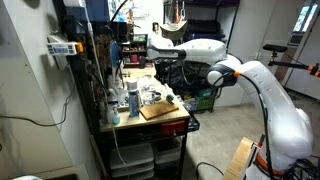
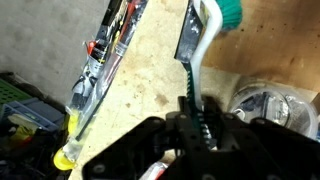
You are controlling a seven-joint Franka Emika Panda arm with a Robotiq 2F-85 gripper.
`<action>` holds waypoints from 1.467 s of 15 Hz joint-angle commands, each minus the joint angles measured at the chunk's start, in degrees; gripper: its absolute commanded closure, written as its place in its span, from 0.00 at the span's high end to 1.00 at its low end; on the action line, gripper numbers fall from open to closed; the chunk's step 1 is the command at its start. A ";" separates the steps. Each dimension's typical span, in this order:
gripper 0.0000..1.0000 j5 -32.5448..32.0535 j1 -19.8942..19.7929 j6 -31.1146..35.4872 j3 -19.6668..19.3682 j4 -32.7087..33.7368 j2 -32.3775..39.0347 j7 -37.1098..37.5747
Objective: Pick up the green and white brush and put it on the brown board, pick up the green and white brush and scrub the brown board, put the green and white brush on the brown board
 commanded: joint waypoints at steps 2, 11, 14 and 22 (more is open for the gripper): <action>0.05 -4.96 2.53 3.44 -1.73 -0.97 -1.20 0.50; 0.05 -27.30 12.43 14.20 -4.60 -16.27 -9.96 -1.21; 0.05 -29.33 11.81 21.21 -3.98 -23.51 -13.99 0.89; 0.21 -31.39 8.49 28.60 -1.30 -28.69 -16.19 0.34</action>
